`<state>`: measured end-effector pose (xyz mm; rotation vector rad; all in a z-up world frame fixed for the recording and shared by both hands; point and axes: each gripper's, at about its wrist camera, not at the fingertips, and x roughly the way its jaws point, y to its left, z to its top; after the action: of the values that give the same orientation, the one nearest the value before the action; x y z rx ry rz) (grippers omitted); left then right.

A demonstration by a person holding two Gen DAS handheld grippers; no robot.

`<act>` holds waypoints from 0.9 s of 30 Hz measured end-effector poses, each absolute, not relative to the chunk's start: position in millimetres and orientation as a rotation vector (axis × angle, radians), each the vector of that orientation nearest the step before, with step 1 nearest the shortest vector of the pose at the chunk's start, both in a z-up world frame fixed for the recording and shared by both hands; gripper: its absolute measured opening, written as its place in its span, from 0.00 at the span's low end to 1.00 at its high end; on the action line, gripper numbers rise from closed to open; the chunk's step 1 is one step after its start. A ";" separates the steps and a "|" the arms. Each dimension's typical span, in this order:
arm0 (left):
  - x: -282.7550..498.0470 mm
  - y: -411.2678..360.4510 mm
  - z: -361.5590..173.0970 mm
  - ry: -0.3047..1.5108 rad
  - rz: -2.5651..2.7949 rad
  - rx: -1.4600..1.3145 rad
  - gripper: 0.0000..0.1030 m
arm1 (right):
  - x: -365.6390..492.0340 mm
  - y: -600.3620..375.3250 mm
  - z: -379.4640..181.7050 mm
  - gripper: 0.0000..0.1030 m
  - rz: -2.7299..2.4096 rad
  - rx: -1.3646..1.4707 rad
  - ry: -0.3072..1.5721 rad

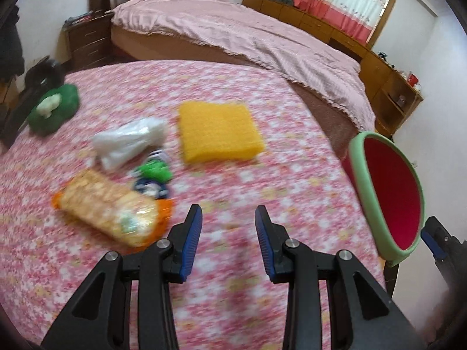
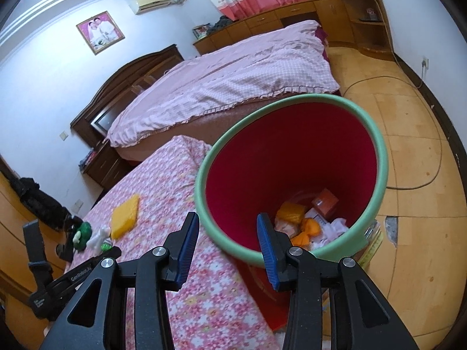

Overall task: Collect trash
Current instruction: 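Move both open tools back over the remaining trash on the bed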

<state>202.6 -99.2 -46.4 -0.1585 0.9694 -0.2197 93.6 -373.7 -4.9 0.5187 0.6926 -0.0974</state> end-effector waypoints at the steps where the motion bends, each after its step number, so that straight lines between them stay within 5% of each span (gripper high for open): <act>1: 201.3 -92.0 -47.4 0.972 -0.206 -0.160 0.36 | 93.5 -371.4 -5.3 0.41 -0.095 0.518 0.695; 27: 161.2 18.1 -37.3 0.932 -0.042 -0.213 0.36 | 109.5 -307.5 -9.6 0.41 0.028 0.456 0.753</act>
<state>161.2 18.1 -37.3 -0.2132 0.9324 -0.0423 109.5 -307.5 -9.6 0.4556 0.7526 0.0279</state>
